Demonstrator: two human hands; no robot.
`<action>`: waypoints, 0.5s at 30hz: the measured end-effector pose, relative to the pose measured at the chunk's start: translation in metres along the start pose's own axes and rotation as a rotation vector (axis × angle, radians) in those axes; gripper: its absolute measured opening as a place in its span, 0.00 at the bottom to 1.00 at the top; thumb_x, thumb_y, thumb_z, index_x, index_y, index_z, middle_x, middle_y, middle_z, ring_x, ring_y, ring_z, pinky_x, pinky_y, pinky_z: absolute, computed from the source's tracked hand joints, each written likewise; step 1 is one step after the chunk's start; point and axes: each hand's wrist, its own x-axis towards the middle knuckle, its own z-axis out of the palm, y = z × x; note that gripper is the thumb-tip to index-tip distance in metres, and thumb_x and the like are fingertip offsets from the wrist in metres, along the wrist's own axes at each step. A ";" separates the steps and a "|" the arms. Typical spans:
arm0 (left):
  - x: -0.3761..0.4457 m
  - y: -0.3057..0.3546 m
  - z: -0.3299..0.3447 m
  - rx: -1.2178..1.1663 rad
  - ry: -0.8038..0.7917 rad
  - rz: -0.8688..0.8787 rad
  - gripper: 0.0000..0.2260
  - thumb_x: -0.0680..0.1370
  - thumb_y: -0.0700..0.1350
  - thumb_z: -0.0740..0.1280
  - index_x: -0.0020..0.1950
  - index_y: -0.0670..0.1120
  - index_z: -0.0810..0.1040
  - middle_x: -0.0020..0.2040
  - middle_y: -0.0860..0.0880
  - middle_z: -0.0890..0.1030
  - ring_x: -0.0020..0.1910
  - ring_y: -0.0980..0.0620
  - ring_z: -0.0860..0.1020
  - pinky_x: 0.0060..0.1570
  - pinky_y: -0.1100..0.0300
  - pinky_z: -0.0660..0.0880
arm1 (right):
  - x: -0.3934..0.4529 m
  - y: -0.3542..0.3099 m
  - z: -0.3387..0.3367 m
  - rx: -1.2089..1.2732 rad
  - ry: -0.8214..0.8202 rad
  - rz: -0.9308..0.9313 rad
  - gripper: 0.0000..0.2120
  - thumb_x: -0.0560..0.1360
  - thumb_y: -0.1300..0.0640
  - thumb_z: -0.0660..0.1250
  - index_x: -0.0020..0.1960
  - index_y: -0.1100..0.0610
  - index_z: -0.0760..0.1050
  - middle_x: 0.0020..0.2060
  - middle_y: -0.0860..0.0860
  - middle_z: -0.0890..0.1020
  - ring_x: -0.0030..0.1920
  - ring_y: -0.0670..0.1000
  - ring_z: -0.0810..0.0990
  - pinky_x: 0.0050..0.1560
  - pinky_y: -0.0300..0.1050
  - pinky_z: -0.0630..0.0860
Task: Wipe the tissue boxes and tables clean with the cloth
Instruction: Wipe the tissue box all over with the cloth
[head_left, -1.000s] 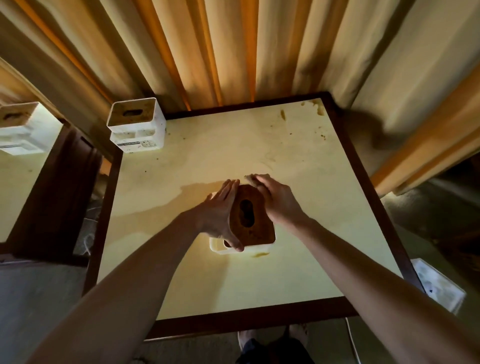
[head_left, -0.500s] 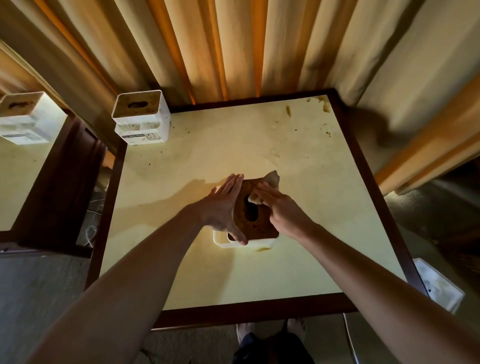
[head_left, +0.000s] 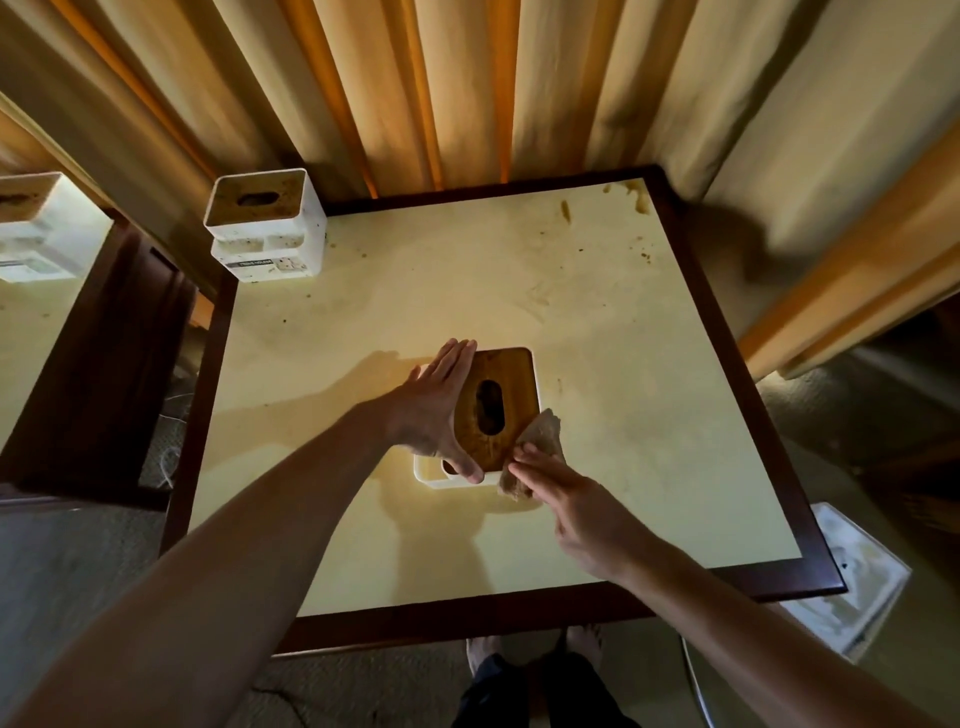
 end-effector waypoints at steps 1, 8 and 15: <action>0.000 0.000 0.000 0.000 0.002 0.006 0.75 0.54 0.73 0.78 0.75 0.51 0.23 0.77 0.56 0.26 0.74 0.57 0.25 0.78 0.44 0.40 | 0.001 -0.001 0.002 -0.028 0.002 0.002 0.33 0.78 0.72 0.58 0.78 0.55 0.54 0.78 0.47 0.54 0.76 0.40 0.46 0.77 0.40 0.49; -0.001 0.001 -0.002 0.036 0.001 0.021 0.74 0.55 0.73 0.77 0.75 0.50 0.23 0.77 0.55 0.27 0.74 0.57 0.26 0.78 0.43 0.40 | 0.022 -0.005 0.002 -0.104 0.032 0.021 0.32 0.79 0.70 0.57 0.79 0.58 0.48 0.79 0.50 0.47 0.75 0.45 0.39 0.78 0.41 0.45; -0.001 -0.003 -0.005 0.067 -0.045 0.050 0.74 0.56 0.73 0.77 0.74 0.52 0.20 0.76 0.56 0.24 0.73 0.56 0.23 0.78 0.40 0.40 | 0.081 0.006 -0.024 -0.211 0.008 0.053 0.31 0.78 0.70 0.56 0.78 0.63 0.50 0.79 0.58 0.48 0.79 0.54 0.44 0.78 0.48 0.45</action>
